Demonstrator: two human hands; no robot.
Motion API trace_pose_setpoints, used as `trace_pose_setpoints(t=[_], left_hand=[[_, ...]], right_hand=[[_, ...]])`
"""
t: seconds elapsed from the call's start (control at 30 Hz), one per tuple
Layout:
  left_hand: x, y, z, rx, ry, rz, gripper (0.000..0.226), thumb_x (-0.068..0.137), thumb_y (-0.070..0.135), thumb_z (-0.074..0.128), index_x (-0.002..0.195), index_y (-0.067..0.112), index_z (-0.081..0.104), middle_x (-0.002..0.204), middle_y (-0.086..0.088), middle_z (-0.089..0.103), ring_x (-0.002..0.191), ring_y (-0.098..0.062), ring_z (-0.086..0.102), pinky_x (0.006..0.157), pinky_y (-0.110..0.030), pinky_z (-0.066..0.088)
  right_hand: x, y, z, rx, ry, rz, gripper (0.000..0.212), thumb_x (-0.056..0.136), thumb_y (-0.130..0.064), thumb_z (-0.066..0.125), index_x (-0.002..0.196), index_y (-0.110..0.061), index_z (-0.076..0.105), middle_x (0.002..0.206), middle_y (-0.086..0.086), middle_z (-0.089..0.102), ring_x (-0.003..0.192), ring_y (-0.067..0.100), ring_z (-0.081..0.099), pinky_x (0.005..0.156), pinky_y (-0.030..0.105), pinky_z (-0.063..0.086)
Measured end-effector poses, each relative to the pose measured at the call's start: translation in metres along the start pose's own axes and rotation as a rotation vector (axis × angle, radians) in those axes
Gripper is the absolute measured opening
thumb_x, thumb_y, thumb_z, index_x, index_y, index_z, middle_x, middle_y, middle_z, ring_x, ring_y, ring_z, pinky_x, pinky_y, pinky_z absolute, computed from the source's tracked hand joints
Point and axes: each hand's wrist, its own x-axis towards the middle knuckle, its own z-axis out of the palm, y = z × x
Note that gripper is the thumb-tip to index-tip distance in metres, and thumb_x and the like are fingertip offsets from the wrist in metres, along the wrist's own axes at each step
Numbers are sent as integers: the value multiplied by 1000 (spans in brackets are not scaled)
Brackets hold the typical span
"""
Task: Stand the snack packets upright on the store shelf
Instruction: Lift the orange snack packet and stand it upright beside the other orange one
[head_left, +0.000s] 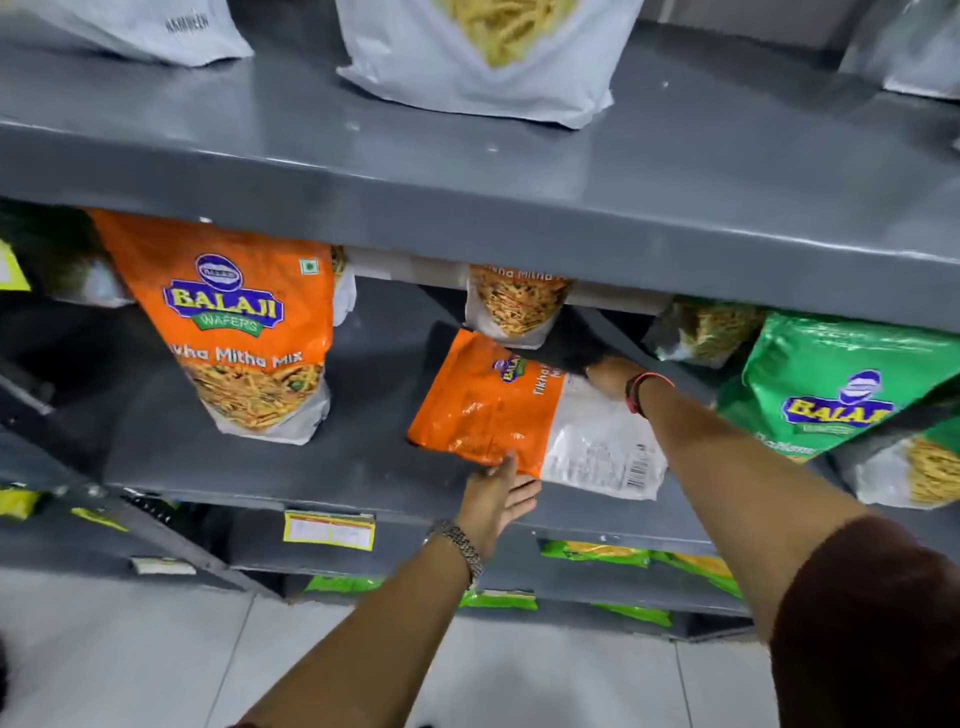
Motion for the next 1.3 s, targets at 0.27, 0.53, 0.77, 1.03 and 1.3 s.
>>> trace_pose_setpoints(t=[0.27,0.53,0.77,1.03,1.3], left_hand=[[-22,0,-37,-39,35,225,41,95,30,44,129,7,47,100,-3,71,82,-17,73,65,-24,59],[-47,87,-34,199,99,690,18,92,30,51,80,19,58,73,10,72,61,-5,69,58,-18,56],[-32,109,-26,325,191,654,22,92,32,51,80,14,55,89,-8,60,87,-21,58,66,-17,55],[-38,86,-46,334,140,242,66,93,54,24,139,9,38,148,-18,38,133,-33,43,102,-43,41],[-41,58,-24,449,-43,96,71,91,55,29,148,14,18,154,-16,27,140,-28,34,109,-42,37]], right_hand=[[-41,-1,-1,529,88,-14,22,85,-5,54,65,-11,57,68,8,53,61,18,48,57,25,38],[-79,6,14,1057,260,-70,45,77,19,31,56,-15,53,63,4,55,63,18,50,68,34,50],[-74,8,51,1198,342,-54,31,88,3,48,67,-17,59,88,10,62,85,20,52,89,41,49],[-79,16,49,1401,206,-48,34,98,-29,38,106,-4,60,105,13,64,95,23,61,94,42,51],[-108,21,68,1118,276,-47,46,98,-37,32,74,-12,62,78,9,68,67,22,65,63,26,54]])
